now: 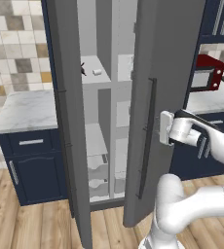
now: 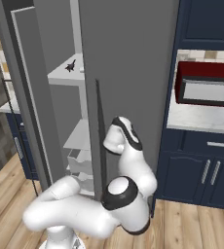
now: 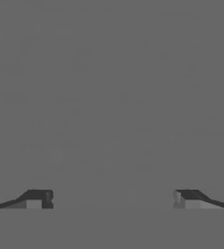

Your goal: There's a fish in the fridge that needs to be moved to the freezer for freezing. Pick up the fish from the fridge, place it on any shelf in the freezer, and close the fridge and freezer doors when done.

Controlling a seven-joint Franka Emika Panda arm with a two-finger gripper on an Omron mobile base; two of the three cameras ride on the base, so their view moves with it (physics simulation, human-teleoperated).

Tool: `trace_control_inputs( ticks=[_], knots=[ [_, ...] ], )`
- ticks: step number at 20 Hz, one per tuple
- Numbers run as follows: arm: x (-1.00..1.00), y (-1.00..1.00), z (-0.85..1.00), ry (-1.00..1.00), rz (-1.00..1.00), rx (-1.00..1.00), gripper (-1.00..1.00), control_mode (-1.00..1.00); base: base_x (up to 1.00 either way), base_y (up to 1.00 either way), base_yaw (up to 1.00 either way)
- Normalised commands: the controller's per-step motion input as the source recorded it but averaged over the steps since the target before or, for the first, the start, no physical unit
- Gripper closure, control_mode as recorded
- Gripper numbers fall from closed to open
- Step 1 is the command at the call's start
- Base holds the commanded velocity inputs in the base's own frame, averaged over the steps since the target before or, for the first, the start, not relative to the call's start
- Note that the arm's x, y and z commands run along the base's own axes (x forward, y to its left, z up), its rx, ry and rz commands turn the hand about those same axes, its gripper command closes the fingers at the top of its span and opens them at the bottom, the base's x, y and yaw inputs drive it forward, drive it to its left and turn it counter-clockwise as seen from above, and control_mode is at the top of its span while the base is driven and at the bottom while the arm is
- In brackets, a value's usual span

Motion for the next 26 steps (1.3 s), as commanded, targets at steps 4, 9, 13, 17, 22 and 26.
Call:
trace_control_inputs(
  ticks=[4,9,13,17,22,26],
  knots=[
    [0.58,0.33,0.0,0.0,-0.07,0.0,-1.0,-1.0,0.0,0.0,0.0],
    [0.6,0.07,0.0,0.0,-0.06,0.0,-1.0,-1.0,0.0,0.0,0.0],
    [0.59,0.0,0.0,0.0,-0.03,0.0,-1.0,-1.0,0.0,0.0,0.0],
    [0.57,0.0,0.0,0.0,0.0,0.0,-1.0,-1.0,0.0,0.0,0.0],
    [0.26,-0.08,0.19,0.0,0.0,0.01,-1.0,-1.0,0.0,0.0,0.0],
    [0.33,-0.08,0.23,0.02,0.0,0.01,-1.0,-1.0,0.0,0.0,0.0]
  ],
)
